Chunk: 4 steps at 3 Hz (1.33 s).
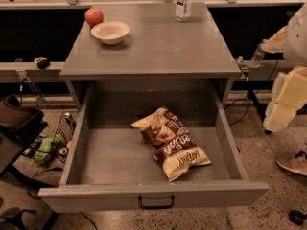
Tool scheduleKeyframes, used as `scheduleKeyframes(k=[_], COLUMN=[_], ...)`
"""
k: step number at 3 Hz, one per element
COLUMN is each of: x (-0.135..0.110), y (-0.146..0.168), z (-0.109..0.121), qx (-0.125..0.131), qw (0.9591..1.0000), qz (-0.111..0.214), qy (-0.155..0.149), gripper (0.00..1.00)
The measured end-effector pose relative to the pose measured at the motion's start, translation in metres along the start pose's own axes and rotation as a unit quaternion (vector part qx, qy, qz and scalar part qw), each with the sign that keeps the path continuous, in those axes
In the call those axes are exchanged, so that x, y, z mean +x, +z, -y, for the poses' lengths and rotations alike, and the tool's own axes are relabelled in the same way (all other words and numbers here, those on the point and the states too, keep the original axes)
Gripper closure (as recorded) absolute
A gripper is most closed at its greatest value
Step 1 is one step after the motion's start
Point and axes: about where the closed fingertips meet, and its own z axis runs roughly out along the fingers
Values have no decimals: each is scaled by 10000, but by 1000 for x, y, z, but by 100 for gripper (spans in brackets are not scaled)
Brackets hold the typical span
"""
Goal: Pick brown chip bag from top drawer and place on counter
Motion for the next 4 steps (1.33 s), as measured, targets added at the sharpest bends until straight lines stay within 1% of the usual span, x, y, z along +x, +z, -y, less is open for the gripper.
scheduleKeyframes(k=[1,2,3,4], x=[0,1,-17,-63], y=[0,-3,30,99], z=[0,-2,-19,-39], qx=[0,48,-162,-514], qw=[10000,9999,9983,9953], qz=[0,150,549,732], qy=[0,17,-143,-361], gripper=[0,0,0,0])
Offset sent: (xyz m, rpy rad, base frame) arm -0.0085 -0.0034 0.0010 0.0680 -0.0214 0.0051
